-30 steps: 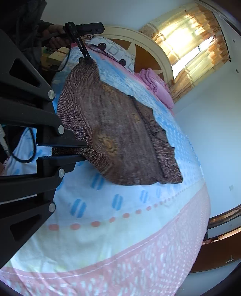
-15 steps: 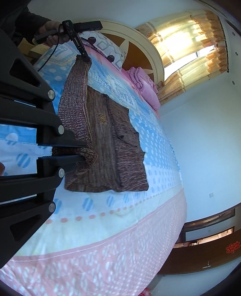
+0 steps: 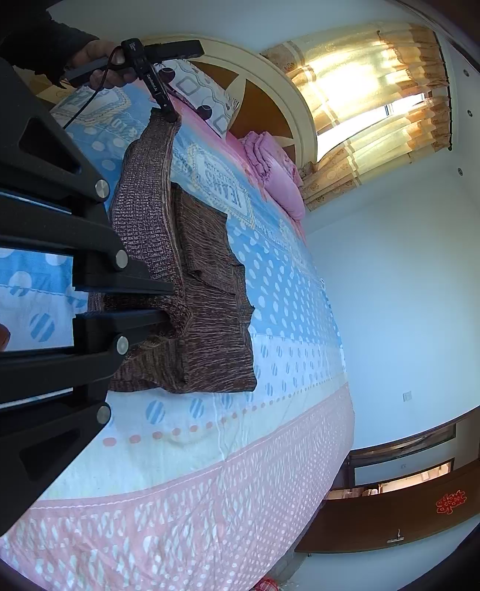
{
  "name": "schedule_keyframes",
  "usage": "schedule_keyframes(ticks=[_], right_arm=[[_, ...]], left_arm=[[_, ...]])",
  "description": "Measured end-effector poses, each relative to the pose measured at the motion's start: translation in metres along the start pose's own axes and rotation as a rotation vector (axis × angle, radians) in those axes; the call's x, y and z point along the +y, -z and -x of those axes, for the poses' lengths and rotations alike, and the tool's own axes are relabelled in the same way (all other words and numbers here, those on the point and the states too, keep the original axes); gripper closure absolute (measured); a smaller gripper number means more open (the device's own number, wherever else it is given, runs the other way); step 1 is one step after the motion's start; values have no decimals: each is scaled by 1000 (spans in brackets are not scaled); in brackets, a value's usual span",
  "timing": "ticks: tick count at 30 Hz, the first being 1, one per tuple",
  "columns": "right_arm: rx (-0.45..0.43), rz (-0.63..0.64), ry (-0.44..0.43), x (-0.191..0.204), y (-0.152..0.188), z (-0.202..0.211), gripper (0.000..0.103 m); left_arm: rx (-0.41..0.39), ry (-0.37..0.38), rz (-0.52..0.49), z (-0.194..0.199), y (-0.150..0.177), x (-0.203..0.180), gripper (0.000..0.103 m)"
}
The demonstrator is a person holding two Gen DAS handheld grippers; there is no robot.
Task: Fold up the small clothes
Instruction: 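Lift the held hem with both grippers and fold it onto the collar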
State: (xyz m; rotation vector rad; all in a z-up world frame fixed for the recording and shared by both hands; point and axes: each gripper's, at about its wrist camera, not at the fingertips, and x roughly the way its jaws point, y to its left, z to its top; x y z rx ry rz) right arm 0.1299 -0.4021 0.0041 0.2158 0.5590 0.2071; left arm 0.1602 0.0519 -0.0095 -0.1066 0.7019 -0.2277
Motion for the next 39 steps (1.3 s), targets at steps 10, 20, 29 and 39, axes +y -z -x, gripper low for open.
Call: schedule_keyframes(ticks=[10, 20, 29, 39], right_arm=[[-5, -3, 17, -6, -26, -23, 97], [-5, 1, 47, -14, -63, -59, 97], [67, -15, 107, -39, -84, -126, 97], [211, -19, 198, -79, -76, -227, 96]], left_arm=[[-26, -11, 10, -22, -39, 0, 95], [-38, -29, 7, -57, -82, -1, 95], [23, -77, -36, -123, -98, -5, 95], [128, -199, -137, -221, -81, -12, 90]])
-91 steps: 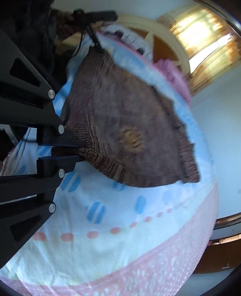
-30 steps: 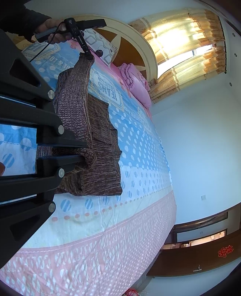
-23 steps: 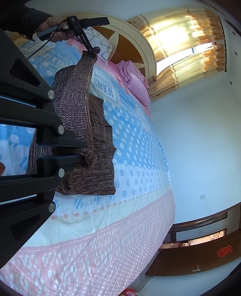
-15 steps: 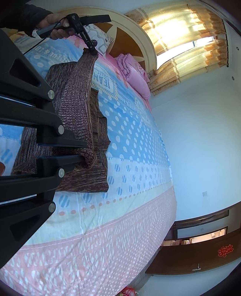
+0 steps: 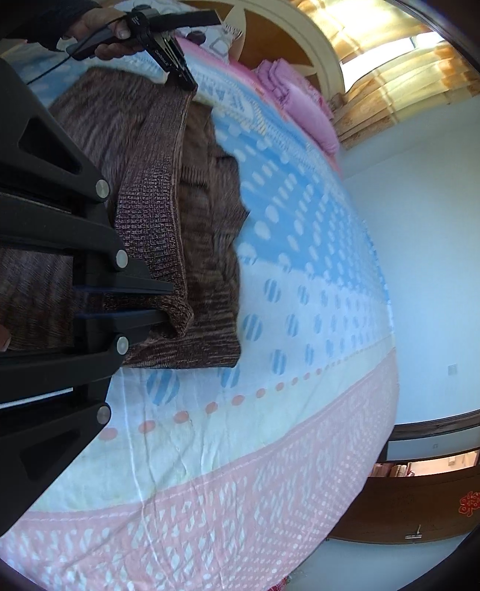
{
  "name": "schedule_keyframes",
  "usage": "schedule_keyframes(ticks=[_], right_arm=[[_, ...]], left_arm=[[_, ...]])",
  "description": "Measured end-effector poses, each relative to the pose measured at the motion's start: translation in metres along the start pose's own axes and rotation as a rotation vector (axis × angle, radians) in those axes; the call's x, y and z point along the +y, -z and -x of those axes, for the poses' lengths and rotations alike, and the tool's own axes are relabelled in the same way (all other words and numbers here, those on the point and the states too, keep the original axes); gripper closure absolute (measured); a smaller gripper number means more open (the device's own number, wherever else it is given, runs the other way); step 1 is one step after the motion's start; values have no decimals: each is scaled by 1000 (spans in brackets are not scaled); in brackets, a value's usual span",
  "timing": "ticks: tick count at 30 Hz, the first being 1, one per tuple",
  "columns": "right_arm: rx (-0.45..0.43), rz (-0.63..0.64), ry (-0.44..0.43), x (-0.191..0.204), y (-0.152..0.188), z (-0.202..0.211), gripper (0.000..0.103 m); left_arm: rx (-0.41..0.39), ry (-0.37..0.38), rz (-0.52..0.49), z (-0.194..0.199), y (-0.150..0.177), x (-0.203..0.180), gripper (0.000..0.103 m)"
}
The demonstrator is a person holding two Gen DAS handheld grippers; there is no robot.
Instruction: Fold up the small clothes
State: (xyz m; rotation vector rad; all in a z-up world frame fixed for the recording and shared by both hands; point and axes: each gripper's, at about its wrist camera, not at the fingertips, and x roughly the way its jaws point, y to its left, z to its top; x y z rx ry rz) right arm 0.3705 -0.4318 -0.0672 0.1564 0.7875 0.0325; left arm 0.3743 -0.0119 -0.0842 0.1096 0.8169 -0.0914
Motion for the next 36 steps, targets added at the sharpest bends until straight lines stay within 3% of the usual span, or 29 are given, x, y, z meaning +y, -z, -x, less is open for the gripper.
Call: schedule_keyframes(ticks=[2, 4, 5, 6, 7, 8, 9, 12, 16, 19, 25, 29, 33, 36], right_arm=[[16, 20, 24, -2, 1, -13, 94], [31, 15, 25, -5, 5, -13, 77], [34, 23, 14, -6, 8, -9, 69], [34, 45, 14, -5, 11, -5, 52], [36, 90, 37, -2, 15, 0, 42], [41, 125, 61, 0, 19, 2, 42], [48, 171, 92, 3, 24, 5, 42], [68, 266, 141, 10, 32, 3, 42], [105, 343, 207, 17, 30, -18, 41], [110, 346, 218, 19, 17, -26, 40], [43, 354, 293, 29, -35, -31, 40], [-26, 283, 297, 26, -65, -26, 40], [-34, 266, 254, 24, -60, -21, 40], [19, 372, 153, 33, -37, -13, 40]], left_arm=[[13, -42, -28, -10, 5, -4, 87], [22, -34, -10, -8, 11, -1, 80], [17, -22, -9, -2, 15, 0, 72], [4, -14, -16, 6, 20, 3, 60], [-13, -13, -32, 15, 25, 4, 51], [-32, -21, -59, 22, 30, 5, 32], [-51, -35, -85, 30, 36, 6, 21], [-63, -45, -168, 37, 51, 5, 17], [-47, -149, -295, 14, 55, -10, 17], [-47, -188, -305, 0, 43, -14, 16], [-71, -294, -209, -13, 2, 7, 16], [-37, -287, -113, -24, -19, 28, 7], [18, -277, -69, -39, -17, 36, 4], [48, -258, -56, -48, -13, 37, 4]])
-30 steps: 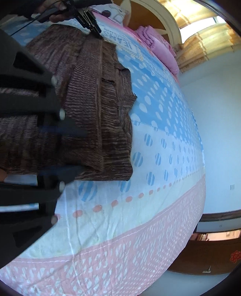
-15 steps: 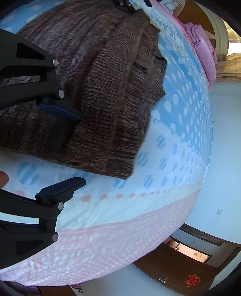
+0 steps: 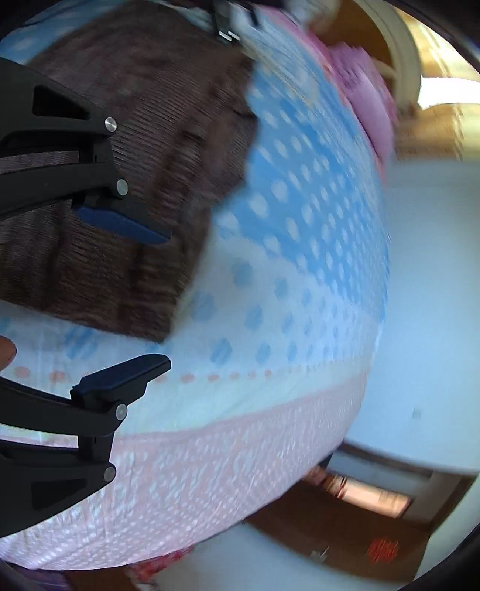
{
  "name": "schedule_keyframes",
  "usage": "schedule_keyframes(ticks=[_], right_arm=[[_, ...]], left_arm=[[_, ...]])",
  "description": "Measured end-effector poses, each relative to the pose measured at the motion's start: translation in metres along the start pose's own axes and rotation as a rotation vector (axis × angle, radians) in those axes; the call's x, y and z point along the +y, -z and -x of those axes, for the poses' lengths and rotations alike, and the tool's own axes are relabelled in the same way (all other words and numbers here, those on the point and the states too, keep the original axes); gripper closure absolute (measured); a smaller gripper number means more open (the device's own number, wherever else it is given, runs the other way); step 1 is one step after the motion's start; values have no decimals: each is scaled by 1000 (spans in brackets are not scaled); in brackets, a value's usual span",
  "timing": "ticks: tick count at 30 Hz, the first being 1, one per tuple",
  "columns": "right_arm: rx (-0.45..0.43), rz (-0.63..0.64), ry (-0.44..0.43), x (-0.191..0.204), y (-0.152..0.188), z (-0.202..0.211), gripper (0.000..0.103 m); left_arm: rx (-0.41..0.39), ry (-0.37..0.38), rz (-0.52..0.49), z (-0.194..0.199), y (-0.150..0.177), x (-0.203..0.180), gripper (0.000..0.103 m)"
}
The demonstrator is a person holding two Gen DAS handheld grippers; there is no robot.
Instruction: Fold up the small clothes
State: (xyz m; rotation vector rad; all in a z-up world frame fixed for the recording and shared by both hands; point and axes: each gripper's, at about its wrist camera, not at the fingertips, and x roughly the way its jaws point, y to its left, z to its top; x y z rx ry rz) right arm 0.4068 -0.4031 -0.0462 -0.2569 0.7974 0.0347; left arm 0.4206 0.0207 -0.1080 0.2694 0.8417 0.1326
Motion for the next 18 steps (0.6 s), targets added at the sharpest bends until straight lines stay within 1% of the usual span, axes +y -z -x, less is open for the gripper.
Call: schedule_keyframes(ticks=[1, 2, 4, 5, 7, 8, 9, 13, 16, 18], right_arm=[[18, 90, -21, 9, 11, 4, 40], [32, 166, -14, 17, 20, 6, 40], [80, 332, 56, 33, 40, 6, 40], [100, 380, 94, 35, 49, 5, 40], [118, 392, 142, 31, 55, 2, 40], [116, 377, 146, 27, 55, 3, 40], [109, 363, 146, 24, 54, 2, 40], [107, 333, 148, 17, 53, -8, 40], [104, 339, 151, 19, 53, -9, 40], [100, 336, 159, 18, 52, -8, 40]], left_arm=[[4, 8, -2, -1, 0, -1, 4], [7, 17, -6, -1, 0, -3, 4], [22, 35, -27, -3, -1, -5, 4], [44, 57, -50, -5, -2, -7, 4], [102, 100, -81, -8, -2, -7, 4], [118, 123, -90, -7, -2, -5, 4], [117, 133, -92, -3, -1, -1, 4], [101, 187, -151, 18, 3, 16, 3], [65, 193, -160, 31, 3, 31, 0], [13, 178, -168, 39, 5, 36, 0]])
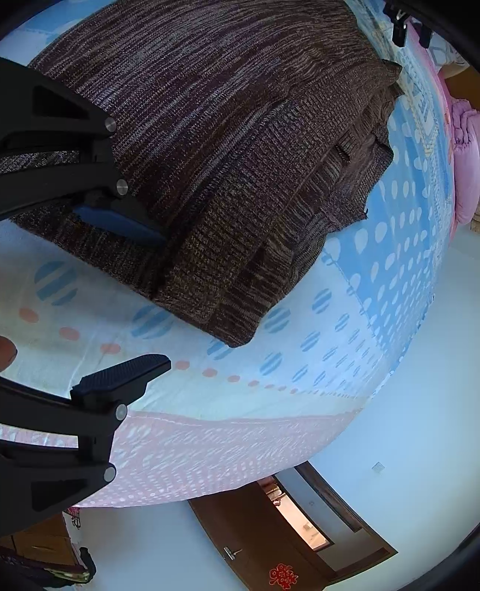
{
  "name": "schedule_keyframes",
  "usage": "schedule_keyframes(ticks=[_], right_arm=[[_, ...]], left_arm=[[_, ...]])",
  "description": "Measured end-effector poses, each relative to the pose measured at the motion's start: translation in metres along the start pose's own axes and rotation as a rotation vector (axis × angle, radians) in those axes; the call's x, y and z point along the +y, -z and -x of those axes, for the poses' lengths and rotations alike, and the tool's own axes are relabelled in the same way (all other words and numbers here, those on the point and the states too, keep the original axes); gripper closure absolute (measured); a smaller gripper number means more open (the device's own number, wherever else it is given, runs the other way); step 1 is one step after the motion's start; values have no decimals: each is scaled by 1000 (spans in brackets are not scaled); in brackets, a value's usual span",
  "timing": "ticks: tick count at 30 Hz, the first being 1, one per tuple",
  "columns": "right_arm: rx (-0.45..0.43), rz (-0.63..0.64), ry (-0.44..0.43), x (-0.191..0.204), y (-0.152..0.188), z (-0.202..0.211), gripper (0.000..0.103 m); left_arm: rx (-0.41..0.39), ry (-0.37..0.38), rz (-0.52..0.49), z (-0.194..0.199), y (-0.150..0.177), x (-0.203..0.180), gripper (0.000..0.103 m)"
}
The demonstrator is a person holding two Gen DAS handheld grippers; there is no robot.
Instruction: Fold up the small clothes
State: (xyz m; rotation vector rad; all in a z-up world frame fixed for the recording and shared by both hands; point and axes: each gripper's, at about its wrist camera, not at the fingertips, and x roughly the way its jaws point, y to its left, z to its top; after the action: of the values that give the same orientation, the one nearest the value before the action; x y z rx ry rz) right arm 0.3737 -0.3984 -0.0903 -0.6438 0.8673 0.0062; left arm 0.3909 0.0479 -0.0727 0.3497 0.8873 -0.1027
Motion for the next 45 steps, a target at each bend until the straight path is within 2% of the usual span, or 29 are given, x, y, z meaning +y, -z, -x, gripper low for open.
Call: schedule_keyframes(ticks=[1, 4, 7, 10, 12, 13, 15, 17, 20, 22, 23, 25, 26, 28, 30, 34, 36, 38, 40, 42, 45], right_arm=[[3, -4, 1, -2, -1, 0, 40], [39, -10, 36, -8, -5, -8, 40], [101, -37, 36, -18, -14, -24, 40], [113, -51, 47, -27, -31, -31, 40], [77, -101, 79, -41, -47, -28, 40], [51, -146, 87, -50, -55, -24, 40], [-4, -245, 101, -69, -66, -15, 40], [-45, -327, 104, -83, -68, -8, 40], [-63, -365, 80, -85, -58, -3, 40], [-53, -345, 36, -76, -48, -2, 40], [-41, -309, -21, -62, -43, 0, 40], [-21, -200, -133, -30, -36, 6, 40], [-19, -108, -160, -6, -34, 10, 40], [-21, 54, -100, 36, -33, 13, 40], [-26, 114, -50, 55, -37, 12, 40], [-26, 182, 38, 74, -56, 2, 40], [-14, 203, 71, 74, -64, -5, 40], [-3, 217, 85, 71, -71, -7, 40], [-2, 224, 109, 67, -81, -9, 40], [-10, 209, 146, 56, -94, -7, 40], [-27, 145, 220, 32, -113, -6, 40]], left_arm=[[-21, -4, -25, 3, 2, -4, 0], [0, -1, -141, -3, 9, -33, 0], [43, 26, -169, -20, 11, -61, 0], [16, -27, -172, -30, 0, -78, 0], [-5, -73, -132, -30, -19, -73, 0], [-26, -128, -78, -29, -32, -64, 0], [-27, -172, -10, -28, -47, -48, 0], [-22, -191, 62, -26, -55, -31, 0], [6, -231, 110, -28, -52, -14, 0], [25, -244, 132, -32, -43, -6, 0], [34, -242, 143, -32, -37, -3, 0], [21, -233, 145, -29, -24, -1, 0], [10, -236, 122, -26, -16, -3, 0], [-23, -234, 69, -17, -6, -13, 0], [-77, -199, 5, -3, 0, -30, 0], [-114, -147, -166, 8, 7, -84, 0], [-137, -196, -276, 2, 7, -113, 0], [-145, -261, -330, -9, 1, -133, 0], [-147, -276, -324, -17, -13, -138, 0], [-155, -327, -294, -23, -33, -133, 0], [-159, -376, -209, -23, -62, -116, 0]])
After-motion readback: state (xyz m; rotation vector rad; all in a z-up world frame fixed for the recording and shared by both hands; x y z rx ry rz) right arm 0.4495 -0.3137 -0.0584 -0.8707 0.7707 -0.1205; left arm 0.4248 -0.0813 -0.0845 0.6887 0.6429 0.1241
